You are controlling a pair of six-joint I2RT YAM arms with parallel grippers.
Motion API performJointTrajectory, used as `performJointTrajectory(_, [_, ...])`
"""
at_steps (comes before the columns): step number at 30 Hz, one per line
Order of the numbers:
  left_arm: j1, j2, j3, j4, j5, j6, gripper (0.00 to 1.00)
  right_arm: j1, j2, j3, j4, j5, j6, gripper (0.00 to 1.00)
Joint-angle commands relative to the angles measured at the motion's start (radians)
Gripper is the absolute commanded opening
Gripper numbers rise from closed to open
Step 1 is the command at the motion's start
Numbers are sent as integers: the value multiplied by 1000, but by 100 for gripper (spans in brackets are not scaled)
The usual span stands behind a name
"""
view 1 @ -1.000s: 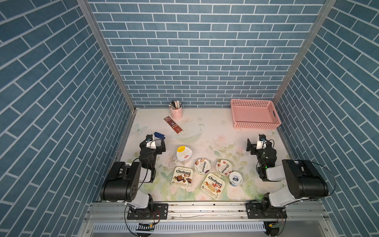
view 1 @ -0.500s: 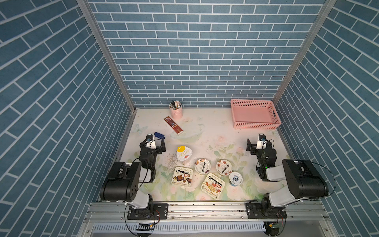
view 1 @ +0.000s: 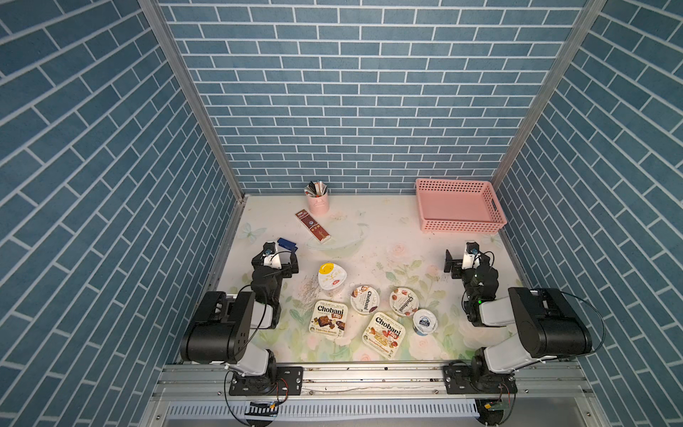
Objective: Put the yogurt in the basket
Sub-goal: Move the basket to the center of the board.
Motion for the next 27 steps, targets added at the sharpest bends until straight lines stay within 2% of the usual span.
performJointTrajectory(1, [5,-2,8,21,3,-8,100,-6,-14,14,9,-9,15,87])
performJointTrajectory(3, [5,-2,7,21,5,-8,100,-4,-66,104,-214,-19,5,82])
performJointTrajectory(5, [5,-2,7,20,4,-8,100,-1,-93,268,-518,-9,32,81])
performJointTrajectory(6, [5,-2,8,21,3,-8,100,-3,-89,333,-607,2,57,81])
performJointTrajectory(8, [5,-1,8,21,4,-8,100,-1,-56,476,-798,1,117,81])
performJointTrajectory(11, [5,-1,7,19,5,-8,100,8,41,695,-1066,-64,174,81])
performJointTrajectory(14, [5,-1,7,19,5,-9,100,41,134,869,-1233,-135,184,83])
performJointTrajectory(20, [5,-1,8,18,5,-9,100,140,373,1237,-1463,-156,127,85])
performJointTrajectory(27, [5,-5,25,-17,-31,-21,100,171,699,1638,-1604,-50,131,82])
